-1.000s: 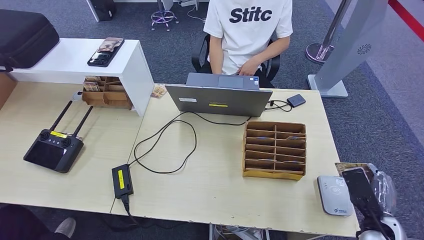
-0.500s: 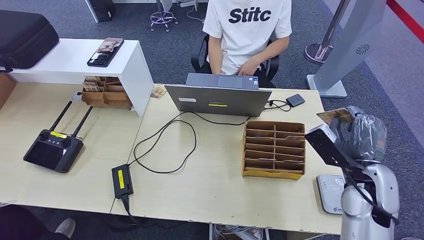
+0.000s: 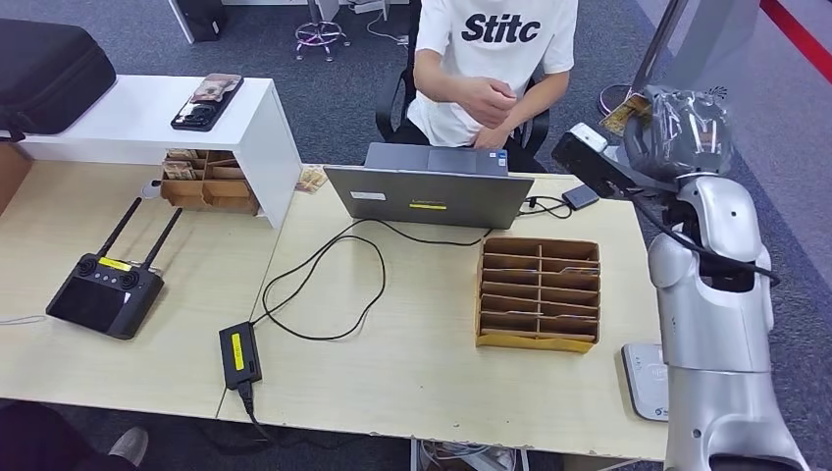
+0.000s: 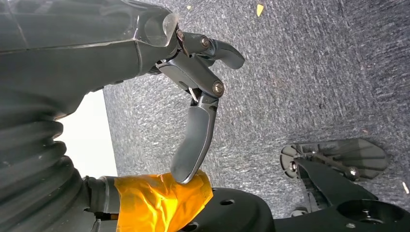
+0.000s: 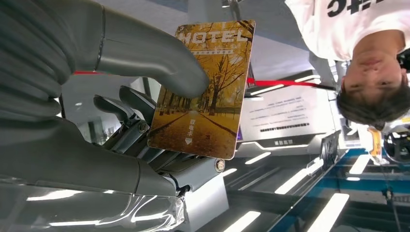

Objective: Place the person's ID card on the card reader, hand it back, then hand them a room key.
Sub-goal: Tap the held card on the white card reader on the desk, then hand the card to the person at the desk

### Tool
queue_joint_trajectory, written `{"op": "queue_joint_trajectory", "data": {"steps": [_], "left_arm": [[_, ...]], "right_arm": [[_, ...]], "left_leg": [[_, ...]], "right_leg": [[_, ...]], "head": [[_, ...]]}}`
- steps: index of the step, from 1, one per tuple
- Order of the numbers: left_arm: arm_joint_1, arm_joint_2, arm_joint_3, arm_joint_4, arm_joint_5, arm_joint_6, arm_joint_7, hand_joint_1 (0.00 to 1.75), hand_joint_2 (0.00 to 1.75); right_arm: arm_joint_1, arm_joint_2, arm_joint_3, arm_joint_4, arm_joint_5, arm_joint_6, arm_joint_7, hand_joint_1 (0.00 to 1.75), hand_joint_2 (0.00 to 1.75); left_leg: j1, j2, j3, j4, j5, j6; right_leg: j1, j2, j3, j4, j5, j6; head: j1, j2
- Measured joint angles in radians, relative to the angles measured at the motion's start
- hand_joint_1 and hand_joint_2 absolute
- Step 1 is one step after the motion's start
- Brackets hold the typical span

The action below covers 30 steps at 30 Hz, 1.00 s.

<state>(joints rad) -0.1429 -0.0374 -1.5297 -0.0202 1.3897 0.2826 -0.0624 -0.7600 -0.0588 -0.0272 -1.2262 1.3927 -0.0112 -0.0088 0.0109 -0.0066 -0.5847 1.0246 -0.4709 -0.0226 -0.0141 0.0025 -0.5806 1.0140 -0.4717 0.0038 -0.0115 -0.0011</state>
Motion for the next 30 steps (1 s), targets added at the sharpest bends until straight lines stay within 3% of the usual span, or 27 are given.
{"op": "queue_joint_trajectory", "data": {"steps": [11, 20, 21, 26, 29, 30], "left_arm": [[0.0, 0.002, 0.0, 0.0, -0.033, -0.007, 0.002, 0.0, 1.75], [-0.001, 0.004, 0.0, 0.0, -0.036, -0.01, -0.007, 0.0, 1.75], [-0.001, 0.005, 0.0, 0.0, -0.036, -0.01, -0.007, 0.0, 1.75], [-0.001, 0.006, 0.0, 0.0, -0.034, -0.009, -0.004, 0.0, 1.75], [-0.001, 0.006, 0.0, 0.0, -0.033, -0.009, -0.001, 0.0, 1.75], [-0.001, 0.007, 0.0, 0.0, -0.033, -0.009, 0.0, 0.0, 1.75]], "right_arm": [[-0.184, -0.02, 0.021, 0.313, 0.09, 0.002, 0.058, 1.75, 1.75], [-0.254, -0.018, 0.027, 0.429, 0.127, 0.011, 0.067, 1.7, 1.75], [-0.257, -0.016, 0.027, 0.434, 0.129, 0.011, 0.065, 1.63, 1.75], [-0.266, -0.005, 0.027, 0.446, 0.133, 0.012, 0.055, 0.69, 1.75], [-0.268, 0.0, 0.027, 0.446, 0.134, 0.012, 0.05, 0.03, 1.75], [-0.268, 0.002, 0.027, 0.446, 0.134, 0.012, 0.048, 0.0, 1.75]], "left_leg": [[0.0, 0.0, 0.0, 0.0, 0.0, 0.0], [0.0, -0.001, -0.001, 0.0, 0.0, 0.0], [0.0, -0.002, -0.001, 0.0, 0.0, 0.0], [0.0, -0.005, -0.002, 0.0, 0.0, 0.0], [0.0, -0.005, -0.002, 0.0, 0.0, 0.0], [0.0, -0.005, -0.002, 0.0, 0.0, 0.0]], "right_leg": [[0.0, 0.0, 0.0, 0.0, 0.0, 0.0], [0.0, -0.001, 0.0, 0.0, 0.0, 0.0], [0.0, -0.002, 0.0, 0.0, 0.0, 0.0], [0.0, -0.004, -0.001, 0.0, 0.0, 0.0], [0.0, -0.004, -0.001, 0.0, -0.001, 0.0], [0.0, -0.004, -0.001, 0.0, -0.001, 0.0]], "head": [[0.0, 0.0], [0.0, 0.0], [0.0, 0.0], [0.0, 0.0], [0.0, 0.0], [0.0, 0.0]]}}
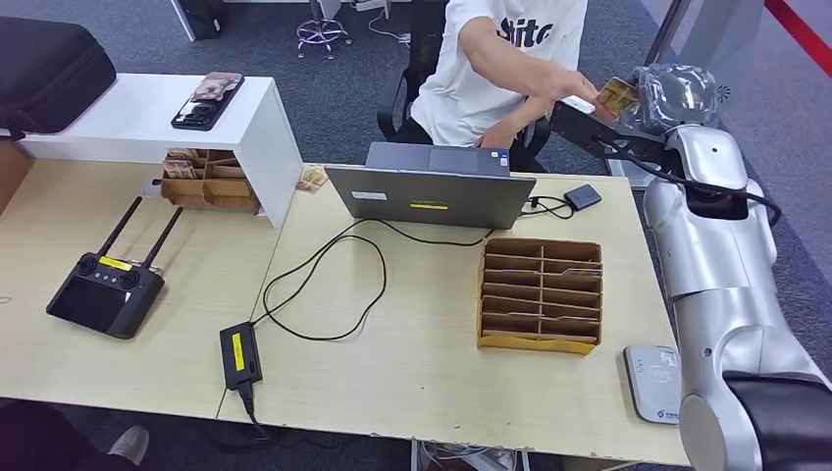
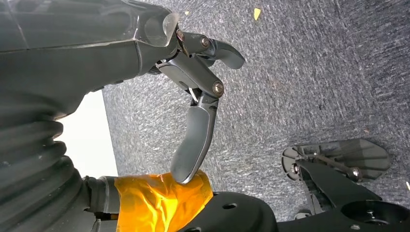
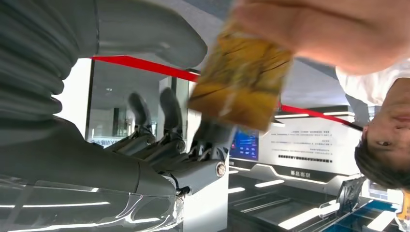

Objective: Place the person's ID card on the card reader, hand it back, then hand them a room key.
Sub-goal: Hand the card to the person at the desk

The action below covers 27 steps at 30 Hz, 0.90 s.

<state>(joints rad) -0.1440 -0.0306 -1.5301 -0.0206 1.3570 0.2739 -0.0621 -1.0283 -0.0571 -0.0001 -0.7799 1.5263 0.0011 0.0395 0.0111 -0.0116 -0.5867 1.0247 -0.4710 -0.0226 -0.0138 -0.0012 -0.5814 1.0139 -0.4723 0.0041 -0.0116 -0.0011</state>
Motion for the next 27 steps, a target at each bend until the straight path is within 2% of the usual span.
{"op": "queue_joint_trajectory", "data": {"steps": [6, 14, 21, 27], "left_arm": [[0.0, 0.002, 0.0, 0.0, 0.008, 0.001, 0.005, 0.0, 1.75], [0.001, 0.002, 0.0, 0.0, 0.03, 0.007, 0.005, 0.0, 1.75], [0.002, -0.001, 0.0, 0.0, 0.062, 0.01, 0.007, 0.0, 1.75], [0.002, -0.006, 0.0, 0.0, 0.073, 0.011, 0.007, 0.0, 1.75]], "right_arm": [[0.006, 0.013, -0.013, -0.04, -0.041, -0.004, -0.042, 0.0, 1.75], [0.071, 0.034, -0.031, -0.235, -0.134, 0.017, -0.112, 0.0, 1.75], [0.218, 0.038, -0.03, -0.496, -0.257, 0.024, -0.162, 0.0, 1.75], [0.289, 0.038, -0.029, -0.62, -0.288, 0.016, -0.17, 0.0, 1.75]], "left_leg": [[0.0, 0.0, 0.0, 0.0, 0.0, 0.0], [0.0, 0.0, 0.001, 0.0, 0.0, 0.0], [0.0, 0.0, 0.0, 0.0, 0.0, 0.0], [0.0, 0.0, 0.001, 0.0, 0.0, 0.0]], "right_leg": [[0.0, 0.0, 0.0, 0.0, 0.0, 0.0], [0.0, 0.0, 0.0, 0.0, 0.0, 0.0], [0.0, 0.0, 0.0, 0.0, 0.0, 0.0], [0.0, 0.0, 0.0, 0.0, 0.0, 0.0]], "head": [[0.0, 0.0], [0.0, 0.0], [0.0, 0.0], [0.0, 0.0]]}}
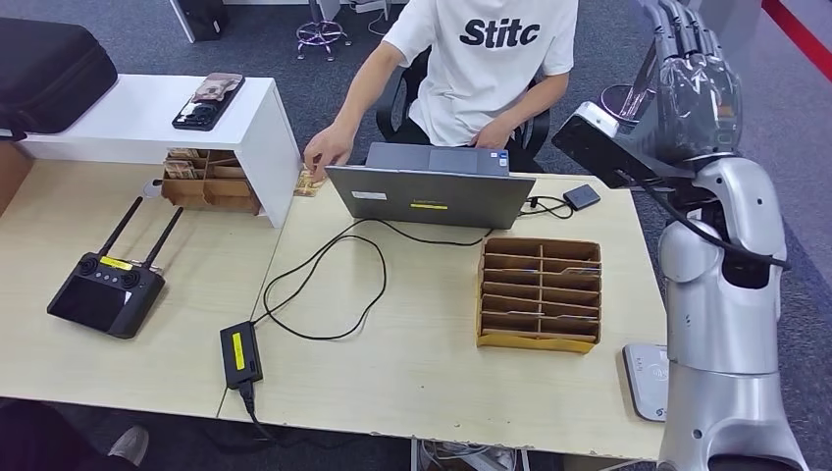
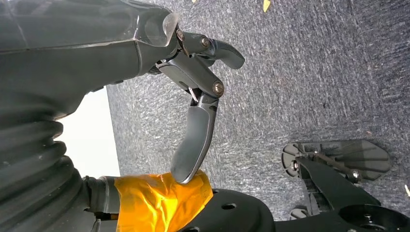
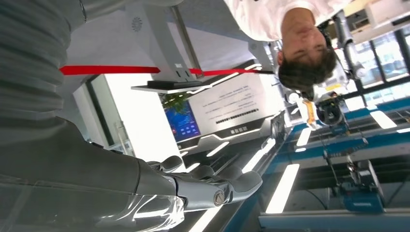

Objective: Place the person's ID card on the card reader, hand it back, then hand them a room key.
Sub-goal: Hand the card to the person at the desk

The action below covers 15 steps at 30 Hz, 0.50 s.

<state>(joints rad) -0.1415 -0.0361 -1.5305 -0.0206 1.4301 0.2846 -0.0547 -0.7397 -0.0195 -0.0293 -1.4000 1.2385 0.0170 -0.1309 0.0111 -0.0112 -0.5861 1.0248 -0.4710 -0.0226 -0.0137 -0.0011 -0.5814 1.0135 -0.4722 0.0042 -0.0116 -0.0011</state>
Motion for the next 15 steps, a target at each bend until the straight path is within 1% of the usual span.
{"op": "queue_joint_trajectory", "data": {"steps": [3, 8, 12, 15], "left_arm": [[0.002, -0.003, 0.0, 0.0, 0.015, 0.002, 0.002, 0.0, 1.75], [0.005, -0.014, 0.0, 0.0, 0.047, 0.009, 0.003, 0.0, 1.75], [0.008, -0.022, 0.0, 0.001, 0.075, 0.015, 0.001, 0.0, 1.75], [0.011, -0.027, 0.0, 0.001, 0.091, 0.02, 0.005, 0.0, 1.75]], "right_arm": [[0.084, -0.001, 0.002, -0.089, -0.032, -0.03, -0.014, 0.0, 1.75], [0.293, -0.022, 0.0, -0.251, -0.072, -0.103, -0.034, 0.0, 1.75], [0.462, -0.036, -0.046, -0.35, -0.129, -0.146, -0.071, 0.0, 1.75], [0.56, -0.037, -0.088, -0.407, -0.142, -0.161, -0.099, 0.0, 1.75]], "left_leg": [[0.0, 0.0, 0.0, 0.0, 0.0, 0.0], [0.0, 0.0, 0.0, 0.0, -0.001, 0.0], [0.0, -0.001, -0.001, 0.0, -0.002, 0.001], [0.0, 0.0, -0.001, 0.0, -0.002, 0.001]], "right_leg": [[0.0, -0.001, 0.0, 0.0, 0.0, 0.0], [0.0, -0.001, 0.0, -0.001, -0.001, 0.0], [0.0, -0.001, 0.0, -0.001, -0.002, 0.0], [0.0, 0.0, 0.0, -0.001, -0.002, 0.0]], "head": [[0.0, 0.0], [0.0, 0.0], [0.0, 0.0], [0.0, 0.0]]}}
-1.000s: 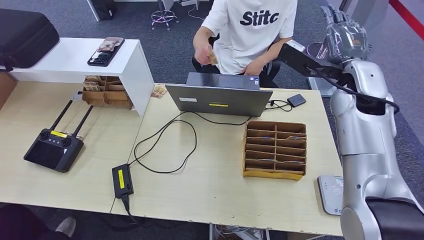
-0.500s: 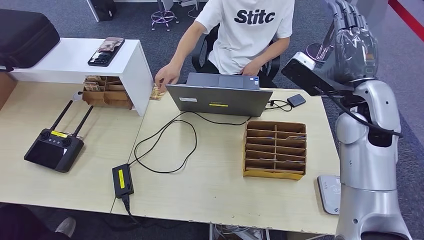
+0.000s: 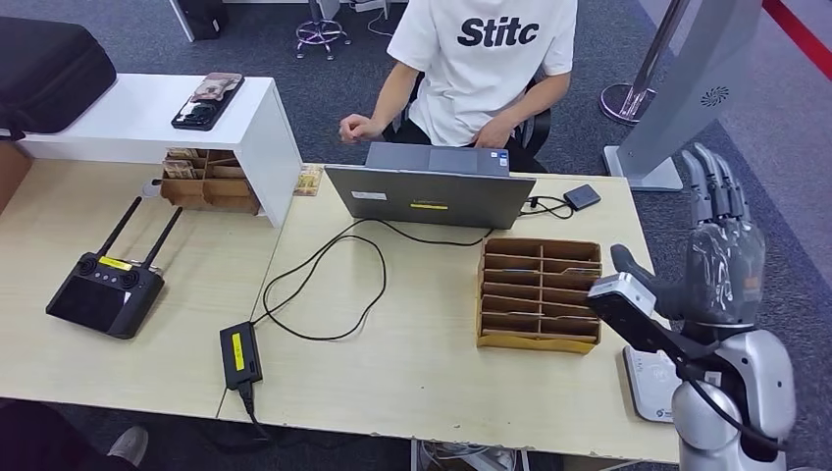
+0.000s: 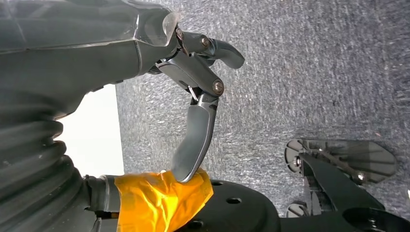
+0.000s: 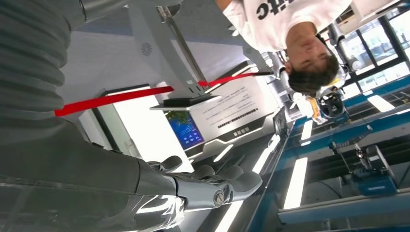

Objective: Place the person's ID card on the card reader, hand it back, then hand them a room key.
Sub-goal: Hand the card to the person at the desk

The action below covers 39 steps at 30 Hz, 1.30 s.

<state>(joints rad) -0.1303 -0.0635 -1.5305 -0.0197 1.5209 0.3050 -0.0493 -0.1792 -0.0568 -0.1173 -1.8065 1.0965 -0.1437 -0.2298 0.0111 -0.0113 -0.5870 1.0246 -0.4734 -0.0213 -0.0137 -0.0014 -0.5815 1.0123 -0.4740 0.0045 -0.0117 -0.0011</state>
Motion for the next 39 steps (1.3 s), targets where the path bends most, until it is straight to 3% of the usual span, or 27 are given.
{"op": "queue_joint_trajectory", "data": {"steps": [6, 24, 31, 39], "left_arm": [[0.001, -0.005, 0.0, 0.002, 0.008, 0.004, 0.003, 0.0, 1.75], [0.001, -0.008, 0.0, 0.005, 0.017, 0.007, 0.003, 0.0, 1.75], [0.002, -0.009, 0.0, 0.006, 0.025, 0.016, 0.003, 0.0, 1.75], [0.002, -0.009, 0.0, 0.006, 0.005, 0.018, 0.002, 0.0, 1.75]], "right_arm": [[0.102, 0.0, -0.04, -0.068, -0.005, -0.003, -0.019, 0.0, 1.75], [0.163, 0.003, -0.061, -0.111, -0.012, -0.004, -0.023, 0.0, 1.75], [0.262, 0.032, -0.078, -0.124, -0.055, -0.011, -0.043, 0.0, 1.75], [0.308, 0.072, -0.07, -0.054, -0.069, 0.05, -0.054, 0.0, 1.75]], "left_leg": [[0.0, 0.0, 0.0, 0.0, 0.0, 0.0], [0.0, 0.0, 0.0, 0.0, 0.0, 0.0], [0.0, 0.0, 0.0, 0.0, 0.0, 0.0], [0.0, 0.0, 0.0, 0.0, 0.0, 0.0]], "right_leg": [[0.0, 0.0, 0.0, 0.0, 0.0, 0.0], [0.0, 0.0, 0.0, 0.0, 0.0, 0.0], [0.0, 0.0, 0.0, 0.0, 0.0, 0.0], [0.0, 0.0, 0.0, 0.0, 0.0, 0.0]], "head": [[0.0, 0.0], [0.0, 0.0], [0.0, 0.0], [0.0, 0.0]]}}
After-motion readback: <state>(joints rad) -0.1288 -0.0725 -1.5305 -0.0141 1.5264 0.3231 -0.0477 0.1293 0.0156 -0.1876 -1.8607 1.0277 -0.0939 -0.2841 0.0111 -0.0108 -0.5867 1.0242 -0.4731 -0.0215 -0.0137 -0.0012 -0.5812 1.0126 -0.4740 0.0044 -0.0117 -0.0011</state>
